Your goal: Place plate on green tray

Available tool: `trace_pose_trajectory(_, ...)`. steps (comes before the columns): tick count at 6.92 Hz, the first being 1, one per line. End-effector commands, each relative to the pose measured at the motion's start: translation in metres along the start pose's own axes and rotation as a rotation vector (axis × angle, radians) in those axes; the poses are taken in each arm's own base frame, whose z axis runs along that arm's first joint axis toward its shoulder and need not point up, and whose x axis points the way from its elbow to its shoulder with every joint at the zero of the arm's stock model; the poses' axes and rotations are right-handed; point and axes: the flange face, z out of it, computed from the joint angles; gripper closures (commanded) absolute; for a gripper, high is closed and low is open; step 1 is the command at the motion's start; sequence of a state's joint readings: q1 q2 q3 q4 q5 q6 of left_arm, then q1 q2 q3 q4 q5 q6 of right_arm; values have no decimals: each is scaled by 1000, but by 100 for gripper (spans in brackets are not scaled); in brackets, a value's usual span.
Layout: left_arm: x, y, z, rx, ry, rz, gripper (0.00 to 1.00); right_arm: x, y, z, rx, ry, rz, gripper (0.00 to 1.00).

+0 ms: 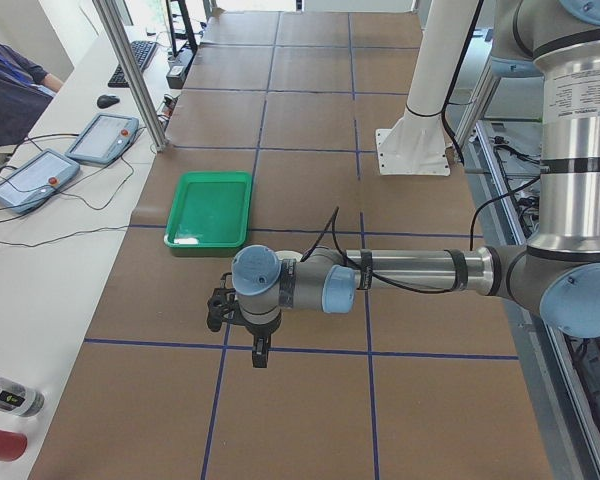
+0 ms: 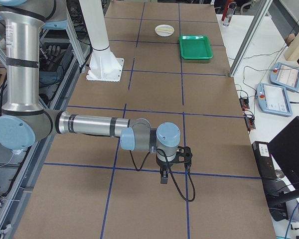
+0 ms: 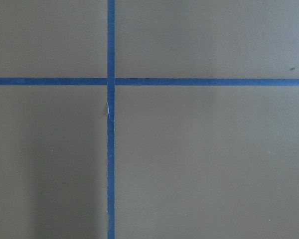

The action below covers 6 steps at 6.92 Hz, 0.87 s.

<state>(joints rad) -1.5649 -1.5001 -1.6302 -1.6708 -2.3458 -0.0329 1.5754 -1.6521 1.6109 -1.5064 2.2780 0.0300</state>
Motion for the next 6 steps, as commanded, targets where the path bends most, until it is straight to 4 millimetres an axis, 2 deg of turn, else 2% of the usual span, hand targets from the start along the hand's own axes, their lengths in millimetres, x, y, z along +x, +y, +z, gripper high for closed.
trace_pose_trajectory(1,22,-25,-18,61,2,65,0,0,0,-1,1,0,0,0)
trace_pose_trajectory(2,24,-28,-20,71,4,70,0,0,0,-1,1,0,0,0)
trace_pose_trajectory(3,37,-33,-24,79,9,81,0,0,0,0,0,0,1,0)
trace_pose_trajectory(4,70,-37,-7,65,54,27,0,0,0,0,0,0,1,0)
trace_pose_trajectory(5,109,-36,24,74,89,-14,0,0,0,0,0,0,1,0)
trace_pose_trajectory(6,128,-32,61,69,122,-46,0,0,0,0,0,0,1,0)
